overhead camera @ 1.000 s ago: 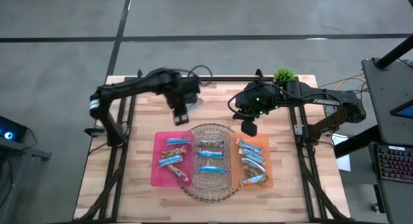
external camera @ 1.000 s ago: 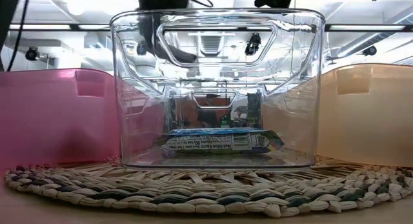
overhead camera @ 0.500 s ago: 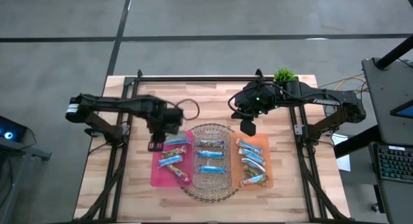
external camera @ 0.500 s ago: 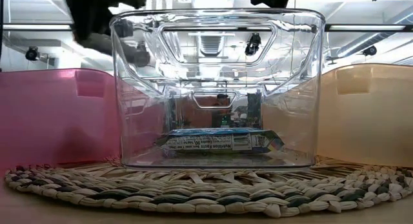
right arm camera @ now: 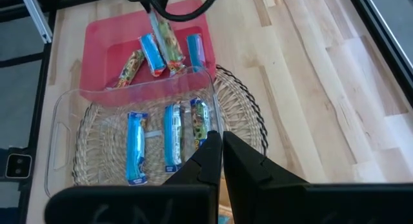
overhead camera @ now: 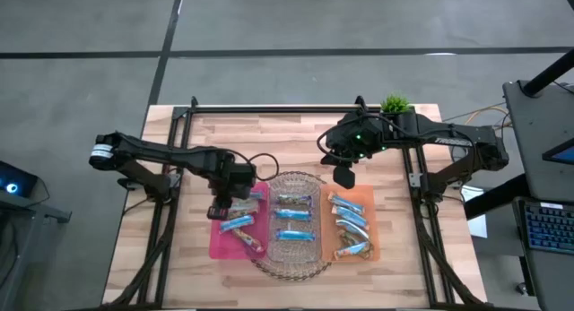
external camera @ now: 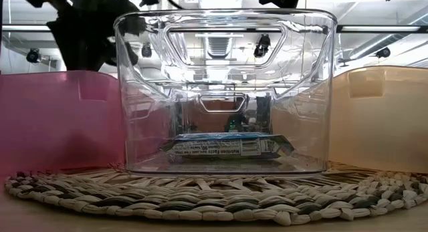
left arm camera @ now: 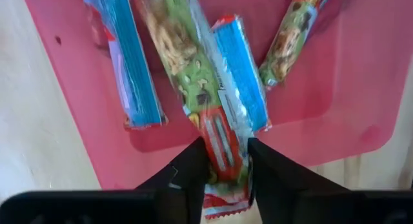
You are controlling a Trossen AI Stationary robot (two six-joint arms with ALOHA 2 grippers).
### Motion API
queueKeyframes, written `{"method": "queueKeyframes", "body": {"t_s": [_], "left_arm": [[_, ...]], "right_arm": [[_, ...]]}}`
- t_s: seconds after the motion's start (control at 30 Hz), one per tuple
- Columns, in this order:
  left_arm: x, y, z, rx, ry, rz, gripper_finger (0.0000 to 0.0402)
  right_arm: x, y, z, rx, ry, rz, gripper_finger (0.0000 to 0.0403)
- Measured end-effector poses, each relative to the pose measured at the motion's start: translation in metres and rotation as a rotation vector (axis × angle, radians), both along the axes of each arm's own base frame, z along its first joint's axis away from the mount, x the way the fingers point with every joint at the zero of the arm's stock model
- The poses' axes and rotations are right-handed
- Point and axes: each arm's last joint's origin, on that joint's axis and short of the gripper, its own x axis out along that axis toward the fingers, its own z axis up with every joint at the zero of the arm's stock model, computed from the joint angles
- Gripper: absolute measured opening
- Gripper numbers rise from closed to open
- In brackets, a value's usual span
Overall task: Pick and place Granola Bars by type
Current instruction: Put the red granola bar into the pink bin, then return to Home Position
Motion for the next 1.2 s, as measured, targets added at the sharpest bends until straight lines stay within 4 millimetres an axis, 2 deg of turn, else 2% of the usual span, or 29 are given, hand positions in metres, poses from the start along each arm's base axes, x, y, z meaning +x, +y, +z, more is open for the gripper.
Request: {"method": "queueKeyframes", "body": {"t_s": [0.33,0.8,0.97,1.2], "left_arm": [[-0.003,0.002,-0.011,0.048,0.032,-0.009,0.0169],[-0.003,0.002,-0.011,0.065,0.032,-0.009,0.0172],[-0.002,0.002,-0.009,0.065,0.026,-0.009,0.0155],[0.002,0.002,0.002,0.061,-0.011,-0.01,0.0088]], "right_arm": [[0.0,0.0,0.0,0.013,0.001,-0.013,0.0009],[0.0,0.0,0.0,0.013,0.001,-0.013,0.0008],[0.0,0.0,0.0,0.01,0.001,-0.01,0.0008],[0.0,0.0,0.0,0.01,0.002,-0.01,0.0009]]}}
